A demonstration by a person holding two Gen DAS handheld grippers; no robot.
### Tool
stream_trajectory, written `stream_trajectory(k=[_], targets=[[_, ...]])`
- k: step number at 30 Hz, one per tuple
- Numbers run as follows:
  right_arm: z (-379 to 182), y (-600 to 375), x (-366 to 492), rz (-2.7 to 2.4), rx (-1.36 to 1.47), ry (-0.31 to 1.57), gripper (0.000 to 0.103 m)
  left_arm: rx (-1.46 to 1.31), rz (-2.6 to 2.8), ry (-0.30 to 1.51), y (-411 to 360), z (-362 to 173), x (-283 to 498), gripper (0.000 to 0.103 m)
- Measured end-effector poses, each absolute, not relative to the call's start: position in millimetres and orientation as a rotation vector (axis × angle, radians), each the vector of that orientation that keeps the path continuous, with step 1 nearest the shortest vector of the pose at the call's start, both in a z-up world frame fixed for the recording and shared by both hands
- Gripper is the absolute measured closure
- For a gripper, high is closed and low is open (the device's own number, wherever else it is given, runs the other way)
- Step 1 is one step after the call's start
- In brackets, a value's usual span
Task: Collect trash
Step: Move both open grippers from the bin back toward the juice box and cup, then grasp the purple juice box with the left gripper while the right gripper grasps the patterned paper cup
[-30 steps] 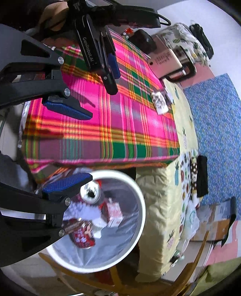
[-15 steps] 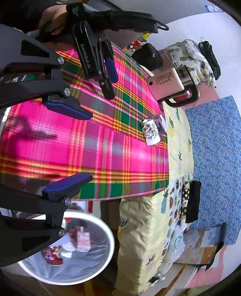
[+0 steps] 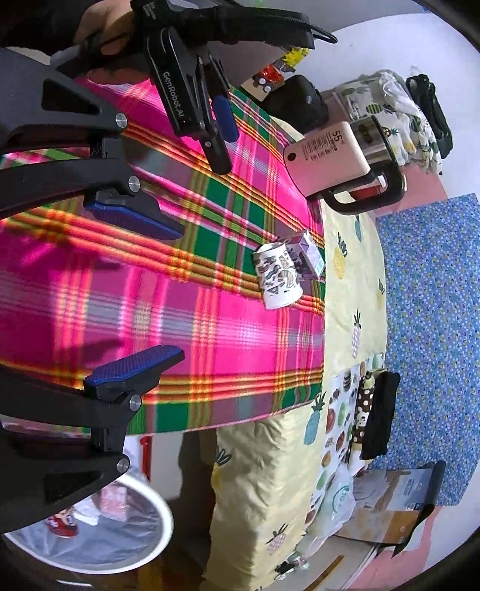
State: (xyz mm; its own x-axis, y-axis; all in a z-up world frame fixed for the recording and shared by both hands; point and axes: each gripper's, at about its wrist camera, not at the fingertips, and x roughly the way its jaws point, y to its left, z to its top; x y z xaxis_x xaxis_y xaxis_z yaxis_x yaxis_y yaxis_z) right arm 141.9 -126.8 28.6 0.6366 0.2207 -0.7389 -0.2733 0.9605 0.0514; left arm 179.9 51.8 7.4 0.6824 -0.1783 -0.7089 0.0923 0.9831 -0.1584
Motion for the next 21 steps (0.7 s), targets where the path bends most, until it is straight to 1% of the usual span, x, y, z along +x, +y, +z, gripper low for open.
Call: stream_trajectory(k=[11,21], targets=[[17.1,-81.9,193.7,0.296,-0.14,0.849,0.042,-0.13,-0.125,0.808,91.4,6.7,223.1,0.039],[-10.2,-60.5,244.8,0.27,-0.167,0.895,0.042,-0.135,-0.118,0.827,112.0,-4.6,245.7,0.039]])
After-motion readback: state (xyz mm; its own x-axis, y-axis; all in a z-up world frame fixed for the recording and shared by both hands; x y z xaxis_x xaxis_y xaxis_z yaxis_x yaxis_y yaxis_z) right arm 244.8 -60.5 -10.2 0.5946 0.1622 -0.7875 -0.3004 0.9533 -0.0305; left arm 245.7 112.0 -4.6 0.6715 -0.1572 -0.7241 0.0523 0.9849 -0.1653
